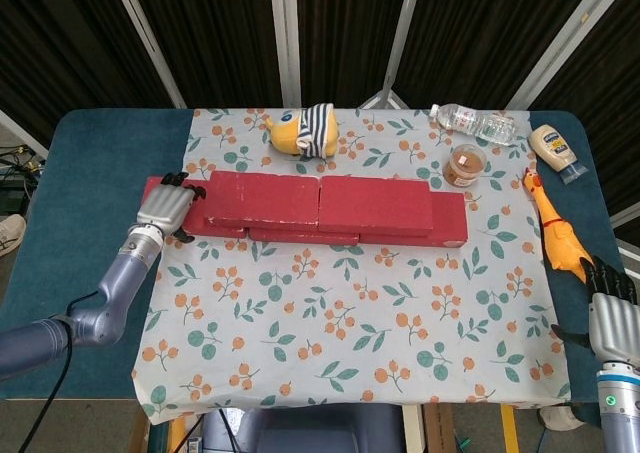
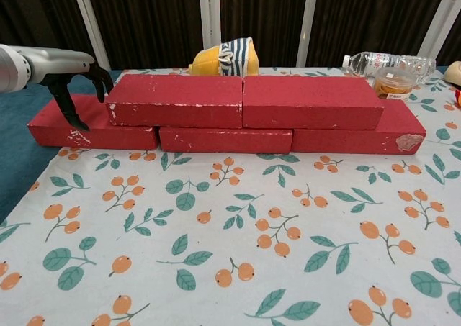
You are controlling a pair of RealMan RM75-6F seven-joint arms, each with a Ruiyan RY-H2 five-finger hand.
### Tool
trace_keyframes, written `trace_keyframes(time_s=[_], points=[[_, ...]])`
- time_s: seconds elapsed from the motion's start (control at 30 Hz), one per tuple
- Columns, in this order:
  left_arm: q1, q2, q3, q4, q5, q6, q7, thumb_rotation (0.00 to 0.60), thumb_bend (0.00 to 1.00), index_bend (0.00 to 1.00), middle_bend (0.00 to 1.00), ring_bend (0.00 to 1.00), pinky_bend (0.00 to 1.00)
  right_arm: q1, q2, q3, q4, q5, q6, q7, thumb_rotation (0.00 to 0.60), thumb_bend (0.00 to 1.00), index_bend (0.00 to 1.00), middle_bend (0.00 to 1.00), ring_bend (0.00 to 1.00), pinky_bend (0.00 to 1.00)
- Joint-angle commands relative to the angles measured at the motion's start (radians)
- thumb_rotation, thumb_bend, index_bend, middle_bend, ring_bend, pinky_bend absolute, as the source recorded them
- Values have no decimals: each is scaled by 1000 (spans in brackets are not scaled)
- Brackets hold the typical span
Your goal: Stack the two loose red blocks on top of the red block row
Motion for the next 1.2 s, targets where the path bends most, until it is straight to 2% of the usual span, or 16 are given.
trace_keyframes(time_s=[0.03, 0.2, 0.4, 0.57, 0.7, 0.8, 0.87, 0.93, 1.0, 1.07, 1.2], points=[[-2, -5, -4, 4, -3, -5, 6, 600, 0, 278, 291, 63, 75, 0, 0, 0, 0, 0, 0, 0, 600, 99, 0, 0, 0, 0], [-3, -4, -13, -3, -5, -15, 6, 600, 0, 282, 294, 63, 73, 0, 0, -1, -1, -3, 1, 0, 600, 99, 0, 0, 0, 0], [5, 30, -22, -46, 2, -2, 5, 600, 0, 397, 361, 89, 71, 0, 0, -3, -5, -7, 5, -5, 600, 99, 0, 0, 0, 0], [50, 127, -32, -154, -2, 72, -12, 600, 0, 368, 325, 89, 71, 0, -2, -6, -4, -10, 4, -6, 600, 99, 0, 0, 0, 0], [162, 253, -39, -343, 67, 215, -110, 600, 0, 315, 267, 83, 71, 1, -2, -3, -4, -5, 2, -7, 600, 99, 0, 0, 0, 0], [301, 322, 2, -478, 201, 384, -208, 600, 0, 286, 230, 75, 73, 1, -4, -5, -7, -8, 5, -11, 600, 99, 0, 0, 0, 0], [401, 327, 46, -522, 307, 499, -289, 600, 0, 276, 202, 62, 74, 1, -5, -7, -9, -11, 6, -15, 600, 99, 0, 0, 0, 0], [501, 297, 118, -498, 428, 589, -361, 600, 0, 254, 165, 39, 74, 2, -5, -10, -12, -18, 5, -17, 600, 99, 0, 0, 0, 0], [550, 270, 164, -449, 485, 619, -381, 600, 0, 238, 138, 19, 74, 3, -6, -13, -10, -28, 7, -18, 600, 99, 0, 0, 0, 0], [586, 240, 186, -399, 508, 645, -372, 600, 0, 232, 126, 14, 74, 4, -8, -17, -9, -41, 10, -18, 600, 99, 0, 0, 0, 0], [624, 194, 182, -347, 548, 710, -323, 600, 0, 229, 116, 14, 74, 3, -10, -21, -6, -69, 24, -13, 600, 99, 0, 0, 0, 0]])
